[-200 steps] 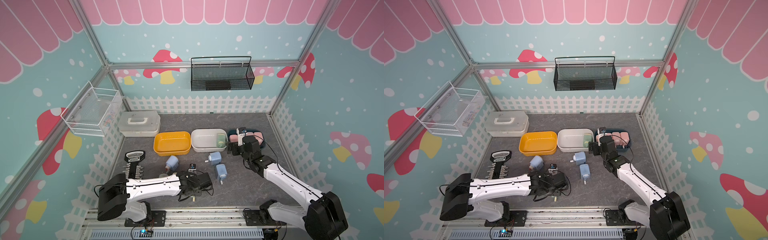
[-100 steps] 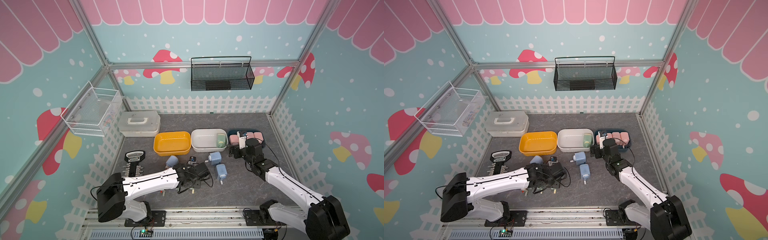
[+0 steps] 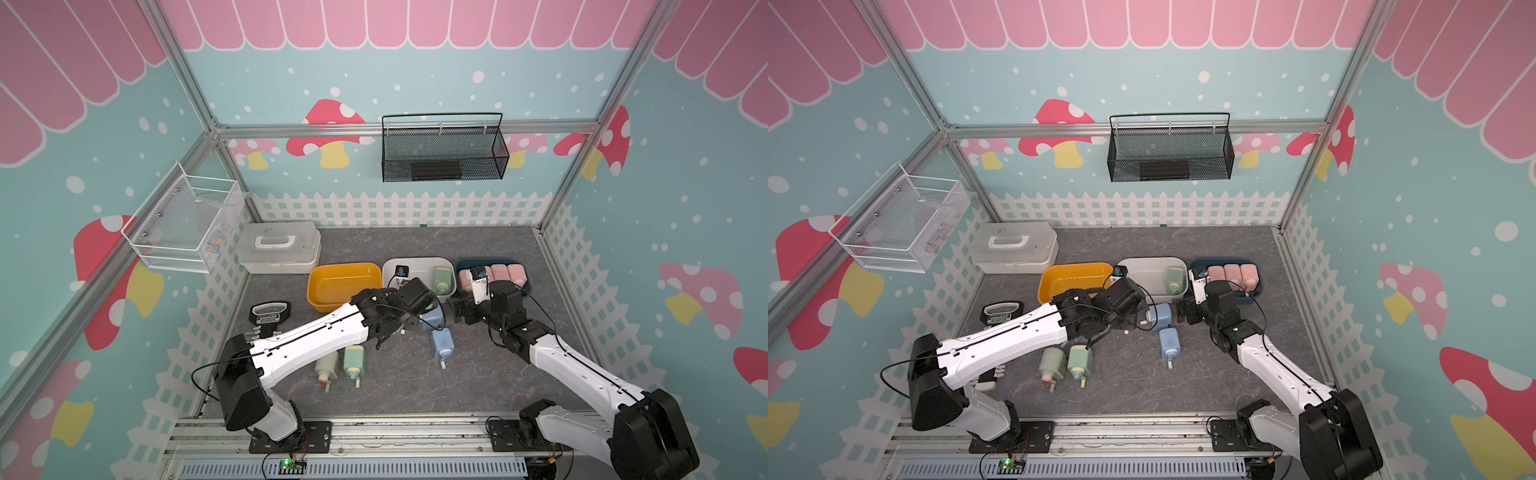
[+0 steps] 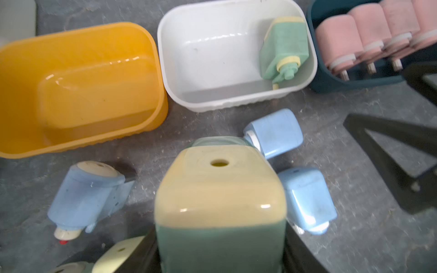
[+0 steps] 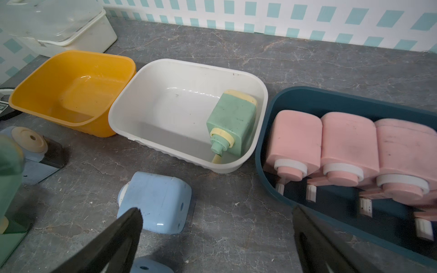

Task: Place the pencil sharpeners by color into the storage box
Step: Pick up the pencil sharpener from the center of the board, then place the pencil sharpener in the storage box.

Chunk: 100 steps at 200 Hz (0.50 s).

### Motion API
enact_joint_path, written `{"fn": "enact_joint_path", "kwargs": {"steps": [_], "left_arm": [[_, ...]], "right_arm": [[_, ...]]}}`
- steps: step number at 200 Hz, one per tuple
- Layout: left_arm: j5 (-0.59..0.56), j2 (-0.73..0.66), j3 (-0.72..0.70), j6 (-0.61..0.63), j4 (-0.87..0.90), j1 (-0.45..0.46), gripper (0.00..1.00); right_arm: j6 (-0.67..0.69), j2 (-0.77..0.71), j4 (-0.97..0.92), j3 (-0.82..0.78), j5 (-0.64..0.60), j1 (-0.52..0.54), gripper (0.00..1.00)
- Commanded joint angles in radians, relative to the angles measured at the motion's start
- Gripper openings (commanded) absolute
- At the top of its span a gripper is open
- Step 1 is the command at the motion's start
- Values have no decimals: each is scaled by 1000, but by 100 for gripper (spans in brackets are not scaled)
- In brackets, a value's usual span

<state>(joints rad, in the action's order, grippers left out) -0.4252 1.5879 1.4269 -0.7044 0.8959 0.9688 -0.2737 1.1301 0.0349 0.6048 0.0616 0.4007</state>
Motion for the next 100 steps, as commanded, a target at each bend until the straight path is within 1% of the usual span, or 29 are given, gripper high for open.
{"fn": "enact_joint_path", "kwargs": {"steps": [1, 16, 38, 52, 73, 81, 87, 100], "left_arm": [[-73, 36, 63, 68, -14, -28, 0], [-58, 71, 98, 101, -20, -49, 0], [-31, 124, 151, 140, -18, -77, 0], [5, 154, 180, 137, -13, -110, 0], [97, 188, 211, 117, -13, -165, 0], [100, 201, 228, 119, -12, -179, 0], [135, 213, 244, 127, -12, -186, 0], [146, 245, 283, 137, -10, -201, 0]], "right_arm": [[-61, -24, 45, -46, 42, 0, 99], [-78, -42, 54, -68, 48, 0, 99], [-60, -73, 39, -86, 55, -1, 99], [-42, -90, 7, -85, 59, 0, 99], [-25, -115, -27, -86, 79, 0, 98], [-23, -124, -33, -88, 83, 1, 99], [-20, -129, -36, -92, 84, 0, 99], [-12, -139, -52, -90, 77, 0, 99]]}}
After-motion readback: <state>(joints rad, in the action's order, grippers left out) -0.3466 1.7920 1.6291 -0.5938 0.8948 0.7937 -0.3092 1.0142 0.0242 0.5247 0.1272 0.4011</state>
